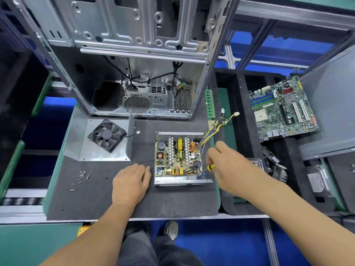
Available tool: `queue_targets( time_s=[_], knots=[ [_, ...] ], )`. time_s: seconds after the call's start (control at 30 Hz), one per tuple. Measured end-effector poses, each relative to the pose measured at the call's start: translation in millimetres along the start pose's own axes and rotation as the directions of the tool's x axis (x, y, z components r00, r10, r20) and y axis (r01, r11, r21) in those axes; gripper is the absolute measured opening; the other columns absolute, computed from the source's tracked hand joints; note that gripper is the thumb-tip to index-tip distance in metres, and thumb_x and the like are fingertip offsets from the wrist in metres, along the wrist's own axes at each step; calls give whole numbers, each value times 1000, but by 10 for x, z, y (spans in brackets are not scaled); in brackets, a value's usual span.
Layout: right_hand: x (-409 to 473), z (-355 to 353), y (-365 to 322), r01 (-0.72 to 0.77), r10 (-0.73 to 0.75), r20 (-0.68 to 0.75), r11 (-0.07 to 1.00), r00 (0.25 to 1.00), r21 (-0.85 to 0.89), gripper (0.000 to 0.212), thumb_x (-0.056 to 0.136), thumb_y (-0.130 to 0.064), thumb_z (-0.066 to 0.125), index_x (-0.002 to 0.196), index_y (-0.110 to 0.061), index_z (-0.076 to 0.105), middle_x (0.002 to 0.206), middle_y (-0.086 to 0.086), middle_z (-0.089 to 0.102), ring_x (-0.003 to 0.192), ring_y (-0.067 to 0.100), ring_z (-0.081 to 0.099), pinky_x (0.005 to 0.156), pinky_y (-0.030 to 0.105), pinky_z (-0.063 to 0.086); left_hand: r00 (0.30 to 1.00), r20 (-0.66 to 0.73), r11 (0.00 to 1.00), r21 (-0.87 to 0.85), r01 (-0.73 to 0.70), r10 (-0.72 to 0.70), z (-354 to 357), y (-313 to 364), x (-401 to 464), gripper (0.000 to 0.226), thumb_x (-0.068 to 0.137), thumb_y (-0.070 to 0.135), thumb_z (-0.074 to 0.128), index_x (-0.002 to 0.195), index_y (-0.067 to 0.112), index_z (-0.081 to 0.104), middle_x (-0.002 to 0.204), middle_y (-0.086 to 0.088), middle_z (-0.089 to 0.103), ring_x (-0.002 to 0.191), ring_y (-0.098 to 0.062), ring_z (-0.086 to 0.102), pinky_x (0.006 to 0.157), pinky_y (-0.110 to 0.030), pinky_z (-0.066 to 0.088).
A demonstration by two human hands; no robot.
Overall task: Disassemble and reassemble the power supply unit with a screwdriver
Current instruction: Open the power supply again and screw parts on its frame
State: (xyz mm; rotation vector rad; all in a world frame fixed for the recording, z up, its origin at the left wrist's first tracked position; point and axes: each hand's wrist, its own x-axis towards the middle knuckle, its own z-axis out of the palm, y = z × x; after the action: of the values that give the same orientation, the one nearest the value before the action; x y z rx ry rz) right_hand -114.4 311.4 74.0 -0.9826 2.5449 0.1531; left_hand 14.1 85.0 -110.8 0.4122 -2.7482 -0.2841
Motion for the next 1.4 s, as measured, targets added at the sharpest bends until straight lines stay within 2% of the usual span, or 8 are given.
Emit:
queue_targets(
  time_s=[0.17, 0.33, 0.57, 0.7, 0.8, 0.93, 1.0, 1.4],
  knots=[
    [-17, 43, -35, -85, 82, -29, 982, 996, -169, 27, 102, -46, 44, 109, -20, 47, 98, 0, 44, 89, 27, 61, 66, 31, 44, 1000, 24, 1000, -5, 5, -5, -16, 5, 6, 43, 97, 31, 44, 57, 15, 47, 55, -3, 46, 50, -27, 47, 47, -33, 34],
    [18, 19, -21, -22, 23, 20, 997, 1000, -79, 23, 89, -3, 55, 106, -17, 48, 96, 1, 28, 66, 21, 40, 64, 35, 47, 1000, 26, 1000, -25, 3, -3, -25, 16, 9, 42, 97, 30, 44, 57, 15, 46, 55, -3, 46, 50, -27, 47, 47, -34, 34],
    [30, 16, -73, -118, 113, -52, 986, 992, -116, 29, 99, -41, 53, 95, -22, 32, 88, 0, 46, 81, 29, 59, 60, 34, 41, 997, 69, 998, -52, 38, -34, -91, 42, 12, 43, 96, 31, 44, 57, 15, 46, 54, -2, 45, 49, -27, 47, 47, -32, 33],
    [8, 1, -36, -65, 66, 23, 998, 998, -27, 30, 88, -4, 57, 107, -19, 40, 97, 3, 32, 69, 20, 45, 62, 34, 41, 973, 155, 953, -226, 204, -171, -219, 67, 19, 42, 99, 34, 41, 60, 16, 40, 57, 2, 43, 53, -22, 44, 48, -32, 36],
    [20, -8, -24, -154, 150, -49, 984, 987, -87, 16, 102, -32, 47, 103, -16, 49, 91, 5, 49, 88, 33, 61, 66, 34, 42, 851, 324, 643, -558, 525, -414, -368, 132, 104, 37, 101, 29, 42, 68, 16, 56, 63, 5, 56, 63, -12, 50, 60, -30, 39],
    [-12, -75, 81, -261, 255, -128, 965, 958, -30, 39, 101, -51, 41, 99, -15, 58, 79, 6, 51, 87, 35, 63, 64, 33, 44, 584, 723, -434, -690, 579, -369, -692, 281, 414, 31, 96, 14, 39, 96, 5, 69, 77, -2, 71, 70, -16, 63, 59, -22, 50],
    [-53, -106, 190, -266, 285, -227, 958, 931, 112, 35, 99, -47, 46, 93, -15, 60, 78, 8, 62, 80, 37, 62, 67, 37, 51, 586, 782, -659, -557, 506, -211, -800, 295, 512, 35, 88, 1, 41, 113, -2, 65, 102, -13, 75, 92, -23, 73, 71, -27, 59],
    [-29, 170, 185, -114, 535, -225, 527, 814, 842, 29, 93, -41, 62, 69, -24, 64, 57, -10, 65, 53, 10, 52, 57, 26, 41, 661, 750, -688, -470, 553, 19, -898, 410, 639, 52, 82, -13, 48, 133, -4, 48, 129, -30, 61, 121, -40, 61, 91, -36, 56]
  ],
)
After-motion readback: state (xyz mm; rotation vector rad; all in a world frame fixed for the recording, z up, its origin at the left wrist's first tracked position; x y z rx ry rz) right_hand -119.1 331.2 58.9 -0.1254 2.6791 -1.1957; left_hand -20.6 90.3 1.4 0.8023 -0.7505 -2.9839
